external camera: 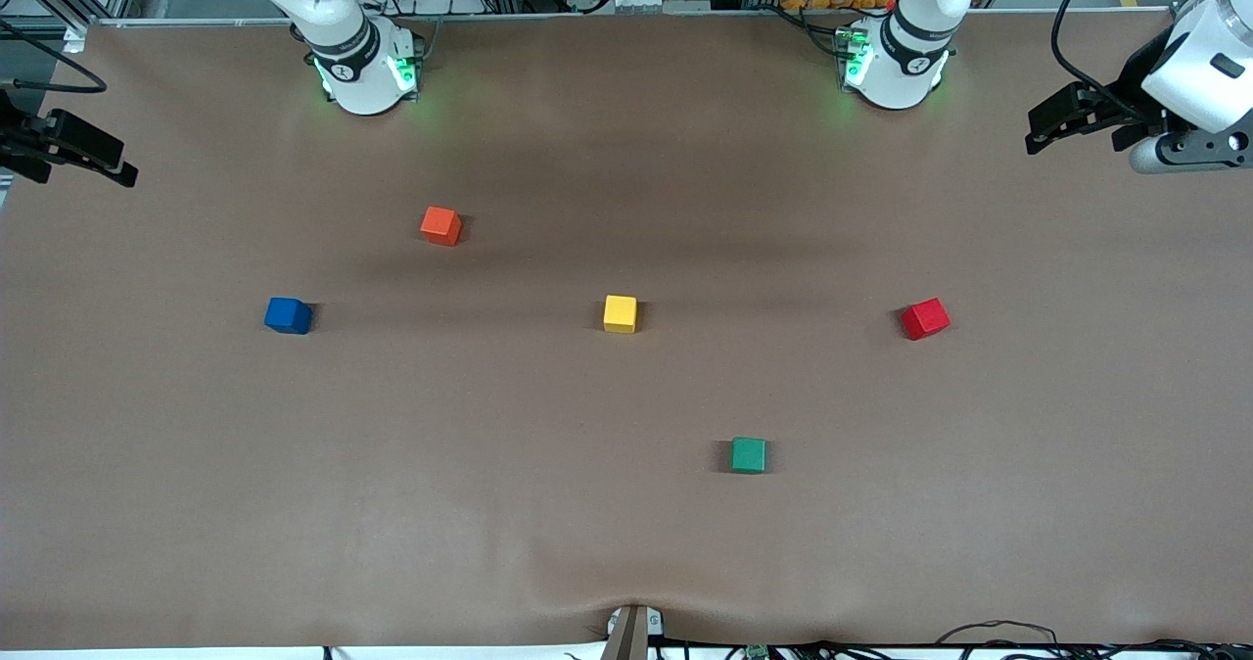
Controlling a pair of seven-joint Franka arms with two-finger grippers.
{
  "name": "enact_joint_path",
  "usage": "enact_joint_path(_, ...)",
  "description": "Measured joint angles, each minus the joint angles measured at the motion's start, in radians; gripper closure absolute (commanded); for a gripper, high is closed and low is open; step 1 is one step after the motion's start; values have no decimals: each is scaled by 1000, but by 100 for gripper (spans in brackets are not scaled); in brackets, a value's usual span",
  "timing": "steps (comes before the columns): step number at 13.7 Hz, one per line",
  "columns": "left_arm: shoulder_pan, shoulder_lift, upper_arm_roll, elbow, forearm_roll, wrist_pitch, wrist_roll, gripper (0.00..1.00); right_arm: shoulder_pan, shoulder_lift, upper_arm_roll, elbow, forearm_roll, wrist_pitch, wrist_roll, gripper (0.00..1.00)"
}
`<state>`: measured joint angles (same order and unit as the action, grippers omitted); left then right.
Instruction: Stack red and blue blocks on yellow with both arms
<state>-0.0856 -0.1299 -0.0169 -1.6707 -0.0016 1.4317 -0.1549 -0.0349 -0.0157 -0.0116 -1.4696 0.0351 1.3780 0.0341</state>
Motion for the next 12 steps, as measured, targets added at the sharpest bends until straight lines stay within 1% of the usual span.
enact_joint_path(12, 1, 0, 0, -14, 0, 6, 0, 0, 0, 0, -1, 0, 0, 0, 0, 0)
